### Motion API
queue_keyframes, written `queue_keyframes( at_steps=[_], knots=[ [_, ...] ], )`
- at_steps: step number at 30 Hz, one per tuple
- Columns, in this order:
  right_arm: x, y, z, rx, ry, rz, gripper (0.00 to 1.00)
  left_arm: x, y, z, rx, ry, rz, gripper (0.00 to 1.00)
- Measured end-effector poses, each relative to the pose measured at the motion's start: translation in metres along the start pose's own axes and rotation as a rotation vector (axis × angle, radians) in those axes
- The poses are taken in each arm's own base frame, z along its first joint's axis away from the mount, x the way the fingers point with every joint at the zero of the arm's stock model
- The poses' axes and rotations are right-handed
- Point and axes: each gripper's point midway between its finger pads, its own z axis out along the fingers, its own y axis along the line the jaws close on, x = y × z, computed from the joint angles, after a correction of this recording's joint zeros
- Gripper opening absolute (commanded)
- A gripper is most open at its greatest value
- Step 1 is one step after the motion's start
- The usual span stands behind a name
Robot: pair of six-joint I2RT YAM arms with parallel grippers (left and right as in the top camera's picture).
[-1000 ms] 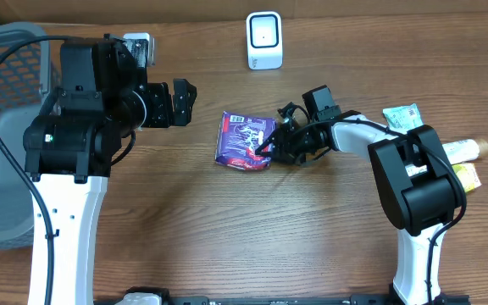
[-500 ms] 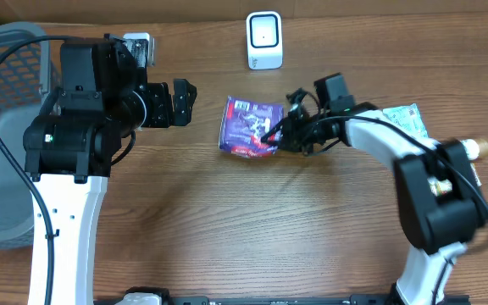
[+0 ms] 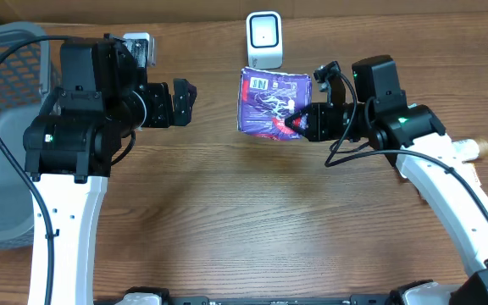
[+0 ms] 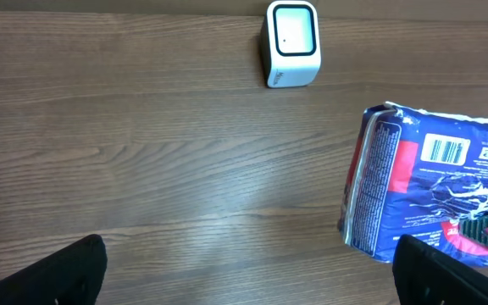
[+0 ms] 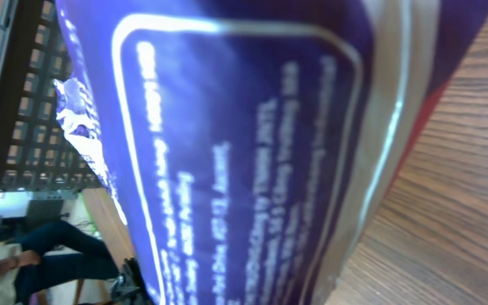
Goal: Scan the item barcode
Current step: 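Lift the purple box with the right gripper toward the white scanner, then hold the purple box in front of the white scanner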
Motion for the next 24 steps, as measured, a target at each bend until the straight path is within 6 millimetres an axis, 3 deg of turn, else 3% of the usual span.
queue_keyframes(
  at_steps=[5, 8, 11, 12, 16, 19, 24],
  knots=[
    [0.001, -0.011, -0.003, 0.081, 0.003, 0.025, 0.03, 0.000, 0.000, 0.000, 0.000, 0.000, 0.000, 1.00],
    [-0.011, -0.021, -0.023, 0.241, -0.010, 0.056, 0.03, 0.000, 0.000, 0.000, 0.000, 0.000, 0.000, 0.99],
    [-0.062, -0.012, -0.062, 0.395, -0.138, -0.010, 0.04, 0.000, 0.000, 0.000, 0.000, 0.000, 0.000, 1.00],
    [-0.088, -0.006, -0.079, 0.449, -0.218, -0.057, 0.04, 0.000, 0.000, 0.000, 0.000, 0.000, 0.000, 1.00],
    [-0.140, -0.011, -0.110, 0.649, -0.378, -0.174, 0.04, 0.000, 0.000, 0.000, 0.000, 0.000, 0.000, 1.00],
    [-0.166, -0.031, -0.102, 0.820, -0.448, -0.242, 0.04, 0.000, 0.000, 0.000, 0.000, 0.000, 0.000, 1.00],
    [-0.198, -0.065, -0.056, 1.127, -0.480, -0.418, 0.04, 0.000, 0.000, 0.000, 0.000, 0.000, 0.000, 1.00]
  ],
)
